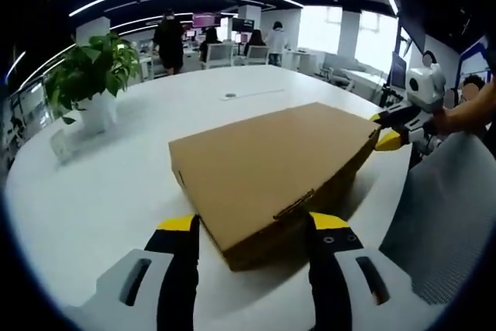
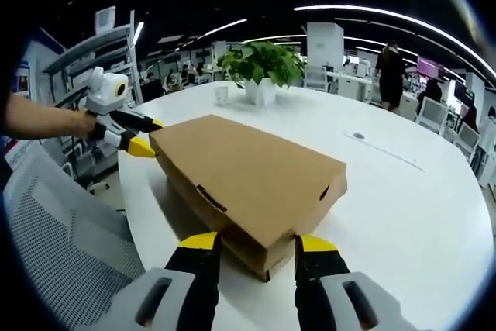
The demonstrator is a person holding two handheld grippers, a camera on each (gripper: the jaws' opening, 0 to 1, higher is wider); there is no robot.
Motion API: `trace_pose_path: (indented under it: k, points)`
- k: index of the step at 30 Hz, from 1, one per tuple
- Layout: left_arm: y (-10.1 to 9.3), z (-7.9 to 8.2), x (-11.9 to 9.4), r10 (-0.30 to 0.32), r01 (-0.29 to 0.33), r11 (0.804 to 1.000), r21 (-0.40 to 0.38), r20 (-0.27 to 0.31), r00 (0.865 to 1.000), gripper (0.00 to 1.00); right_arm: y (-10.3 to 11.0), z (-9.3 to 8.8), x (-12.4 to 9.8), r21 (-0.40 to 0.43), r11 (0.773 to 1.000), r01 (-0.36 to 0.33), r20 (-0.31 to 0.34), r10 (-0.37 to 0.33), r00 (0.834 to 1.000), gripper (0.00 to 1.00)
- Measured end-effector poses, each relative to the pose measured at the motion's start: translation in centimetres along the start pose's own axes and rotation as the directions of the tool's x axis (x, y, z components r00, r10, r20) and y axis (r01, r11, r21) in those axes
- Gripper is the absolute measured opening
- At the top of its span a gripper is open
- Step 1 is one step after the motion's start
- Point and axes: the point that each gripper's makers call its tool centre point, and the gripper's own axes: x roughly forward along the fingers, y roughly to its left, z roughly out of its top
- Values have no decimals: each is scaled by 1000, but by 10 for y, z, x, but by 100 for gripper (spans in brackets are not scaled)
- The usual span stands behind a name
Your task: Operate the shoe box by opening the lid, removing the specified soft item, and placing it in the target area until the item is outside and the box remains undamaged.
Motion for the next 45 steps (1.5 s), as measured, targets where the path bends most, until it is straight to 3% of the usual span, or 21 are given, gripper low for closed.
trace_pose_path:
  k: [20, 31, 45]
  points:
    - [-6, 33, -19, -33, 32, 999, 11, 33, 999, 64, -1, 35, -18, -13, 1000, 9, 55, -8, 998, 39]
    - [3, 62, -22, -6, 4, 1000, 26, 89, 996, 62, -13, 66, -26, -28, 999, 37, 104, -34, 994, 37]
    - [21, 96, -21, 50, -54, 998, 22, 143, 988, 52, -35, 100, -26, -41, 996, 85, 158, -78, 984, 32]
